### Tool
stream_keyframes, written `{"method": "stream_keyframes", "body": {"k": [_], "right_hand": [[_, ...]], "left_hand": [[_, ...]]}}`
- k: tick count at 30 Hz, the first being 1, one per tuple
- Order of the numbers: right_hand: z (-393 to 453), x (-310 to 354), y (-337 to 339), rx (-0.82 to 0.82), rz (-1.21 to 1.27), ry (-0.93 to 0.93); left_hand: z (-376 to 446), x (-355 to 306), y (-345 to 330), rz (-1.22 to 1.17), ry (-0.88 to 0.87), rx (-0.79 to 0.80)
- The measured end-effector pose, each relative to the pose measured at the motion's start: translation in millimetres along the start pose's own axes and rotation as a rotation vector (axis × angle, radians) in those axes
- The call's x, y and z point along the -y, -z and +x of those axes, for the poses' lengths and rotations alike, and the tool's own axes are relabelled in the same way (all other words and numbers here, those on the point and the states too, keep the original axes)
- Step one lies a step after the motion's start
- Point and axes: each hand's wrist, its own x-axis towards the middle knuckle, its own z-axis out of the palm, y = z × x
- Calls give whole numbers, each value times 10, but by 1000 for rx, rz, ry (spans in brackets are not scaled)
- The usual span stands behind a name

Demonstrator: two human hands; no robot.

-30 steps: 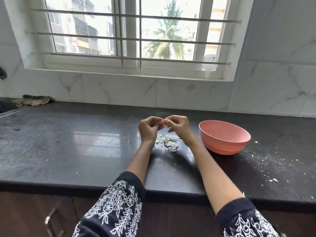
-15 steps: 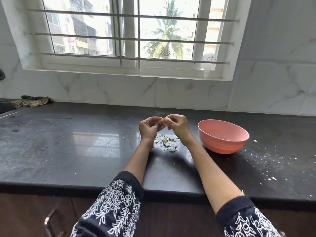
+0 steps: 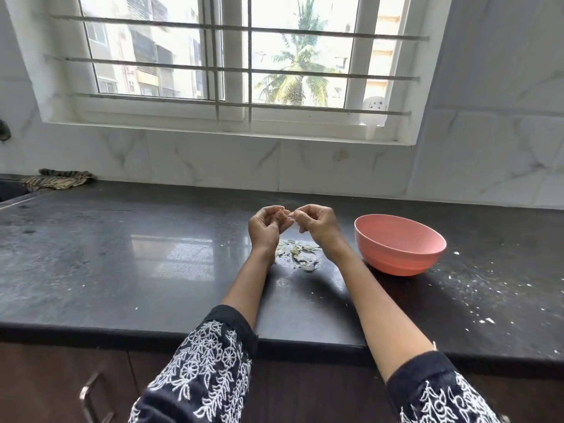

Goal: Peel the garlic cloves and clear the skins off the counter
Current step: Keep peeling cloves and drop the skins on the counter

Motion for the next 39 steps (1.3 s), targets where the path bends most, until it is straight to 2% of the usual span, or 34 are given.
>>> {"method": "stream_keyframes", "body": {"k": [4, 12, 17, 21, 24, 39], "right_hand": [[-3, 25, 43, -40, 38, 11], [16, 2, 19, -114, -126, 1], [26, -11, 53, -120, -286, 77], [14, 24, 16, -86, -282, 106], [-7, 27, -6, -38, -393, 174], [-5, -8, 1, -6, -474, 209]], "left_hand": [[40, -34, 21, -106, 28, -103], [23, -27, 12, -106, 80, -44], [11, -25, 20, -72, 69, -31], [17, 6, 24, 19, 30, 17], [8, 40, 17, 110, 8, 77], [15, 71, 35, 307, -101, 49]]}}
